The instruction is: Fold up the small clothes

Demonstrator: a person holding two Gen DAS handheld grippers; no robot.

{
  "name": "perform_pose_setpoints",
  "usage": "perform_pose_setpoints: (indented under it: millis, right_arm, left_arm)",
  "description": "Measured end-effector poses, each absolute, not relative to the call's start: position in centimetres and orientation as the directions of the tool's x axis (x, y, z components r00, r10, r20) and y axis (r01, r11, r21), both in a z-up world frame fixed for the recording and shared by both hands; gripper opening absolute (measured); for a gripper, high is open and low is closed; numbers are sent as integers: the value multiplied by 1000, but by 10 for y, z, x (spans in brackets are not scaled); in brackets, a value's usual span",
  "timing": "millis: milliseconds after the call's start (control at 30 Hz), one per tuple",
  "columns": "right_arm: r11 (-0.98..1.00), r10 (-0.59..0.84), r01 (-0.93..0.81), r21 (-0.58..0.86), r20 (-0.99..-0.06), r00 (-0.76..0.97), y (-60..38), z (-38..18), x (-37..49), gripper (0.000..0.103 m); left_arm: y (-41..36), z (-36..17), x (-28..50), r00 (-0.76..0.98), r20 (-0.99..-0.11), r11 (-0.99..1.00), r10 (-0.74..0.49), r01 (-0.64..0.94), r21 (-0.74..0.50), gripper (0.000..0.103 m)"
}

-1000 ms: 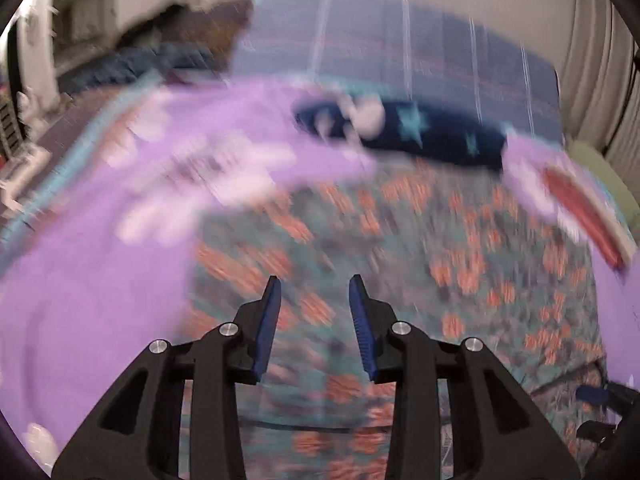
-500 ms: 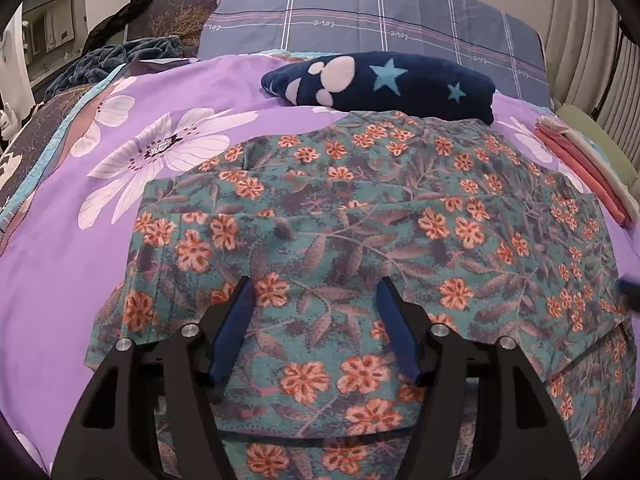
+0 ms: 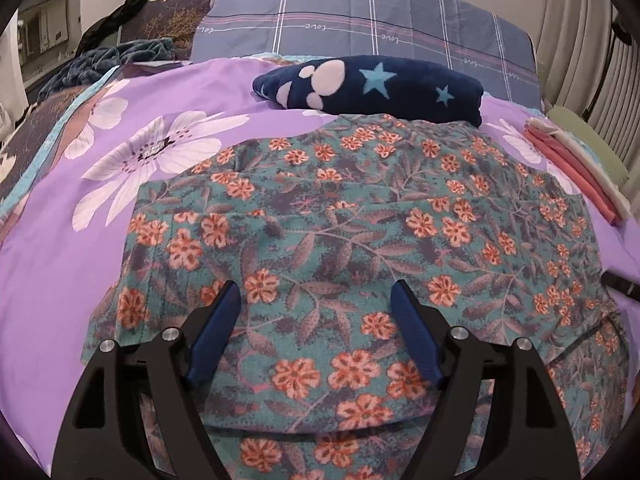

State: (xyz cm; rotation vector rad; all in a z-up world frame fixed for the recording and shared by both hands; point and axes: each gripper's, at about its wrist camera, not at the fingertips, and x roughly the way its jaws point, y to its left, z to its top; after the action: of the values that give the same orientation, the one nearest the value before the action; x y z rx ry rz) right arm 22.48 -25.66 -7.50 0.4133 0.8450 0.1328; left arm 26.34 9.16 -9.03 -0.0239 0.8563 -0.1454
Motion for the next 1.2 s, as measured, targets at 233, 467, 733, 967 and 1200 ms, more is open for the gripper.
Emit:
perform_pose_setpoints:
  millis: [233, 467, 733, 967, 1200]
  right_arm:
    - [815, 387, 182, 550, -751, 534, -311, -90, 326, 59]
    - [861, 372, 175, 477, -826, 422, -289, -96, 370, 2]
    - [954, -99, 293, 63, -856, 507, -304, -72, 352, 0]
    - [946, 180, 106, 305, -770, 613, -294, -63, 301, 5]
    - [988, 151, -65, 138, -833, 532, -212, -89, 211, 41]
  left_arm:
    - [79, -95, 265, 635, -768, 993, -81, 122, -4, 82]
    - [80, -95, 264, 637, -765, 992, -95, 122, -21, 83]
    - [80, -96, 265, 638, -764, 992, -91, 123, -15, 84]
    - [78, -95, 266, 638, -765, 992, -87, 122, -11, 84]
    - [77, -95, 266, 638, -765, 993, -85, 122, -8, 84]
